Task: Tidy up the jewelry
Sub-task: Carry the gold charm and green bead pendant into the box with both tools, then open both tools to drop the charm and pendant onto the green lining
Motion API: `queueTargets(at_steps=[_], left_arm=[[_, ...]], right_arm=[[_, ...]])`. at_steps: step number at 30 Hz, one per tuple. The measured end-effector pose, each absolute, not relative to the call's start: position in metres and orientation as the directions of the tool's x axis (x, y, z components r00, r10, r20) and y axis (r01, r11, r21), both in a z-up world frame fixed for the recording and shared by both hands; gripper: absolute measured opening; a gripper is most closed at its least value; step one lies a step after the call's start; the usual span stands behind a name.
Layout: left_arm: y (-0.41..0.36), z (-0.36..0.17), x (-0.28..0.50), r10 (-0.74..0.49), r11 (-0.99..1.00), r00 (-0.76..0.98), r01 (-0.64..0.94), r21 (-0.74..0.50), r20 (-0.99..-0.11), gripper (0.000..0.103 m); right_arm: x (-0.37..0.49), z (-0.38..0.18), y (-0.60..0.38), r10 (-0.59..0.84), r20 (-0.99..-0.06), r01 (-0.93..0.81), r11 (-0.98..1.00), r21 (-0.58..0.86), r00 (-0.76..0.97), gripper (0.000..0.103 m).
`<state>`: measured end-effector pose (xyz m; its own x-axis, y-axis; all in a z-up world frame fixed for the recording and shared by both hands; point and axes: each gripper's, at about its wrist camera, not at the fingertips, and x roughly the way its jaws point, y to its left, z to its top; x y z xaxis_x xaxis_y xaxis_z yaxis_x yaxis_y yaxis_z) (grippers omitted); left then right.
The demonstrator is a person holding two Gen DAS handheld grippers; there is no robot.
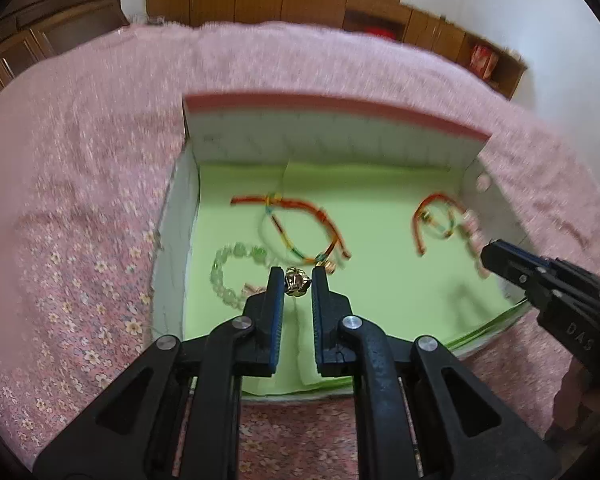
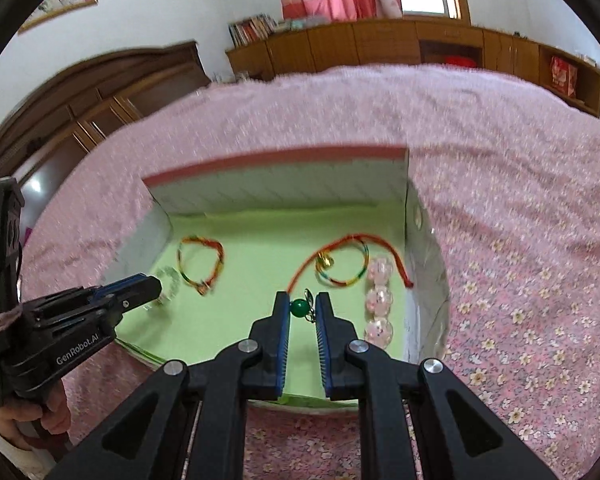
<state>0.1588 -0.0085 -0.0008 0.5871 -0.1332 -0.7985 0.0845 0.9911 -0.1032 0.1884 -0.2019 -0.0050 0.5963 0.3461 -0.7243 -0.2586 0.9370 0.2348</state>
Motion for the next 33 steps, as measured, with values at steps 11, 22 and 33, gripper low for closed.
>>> queueTargets(at_steps=[11, 22, 33], left_arm=[[-0.010, -0.008, 0.161, -0.112, 0.994, 0.559, 0.062, -0.094, -0.822, 0.006], [-0.012, 0.012, 0.141, -0.119, 0.993, 0.611, 0.077, -0.091, -0.782, 0.022], [-0.005, 0.037, 0.112, -0.137, 0.990, 0.670, 0.068, -0.123, -0.730, 0.027]], right_arm=[[0.194, -0.011, -0.189, 0.314, -0.760, -0.280, 0.943, 0.180, 0.569, 0.015], [0.184, 0.004, -0.202, 0.363, -0.713, -0.270, 0.931, 0.246, 0.600, 0.033], [0.147, 0.030, -0.211, 0.390, -0.649, -0.265, 0.921, 0.287, 0.653, 0.039]])
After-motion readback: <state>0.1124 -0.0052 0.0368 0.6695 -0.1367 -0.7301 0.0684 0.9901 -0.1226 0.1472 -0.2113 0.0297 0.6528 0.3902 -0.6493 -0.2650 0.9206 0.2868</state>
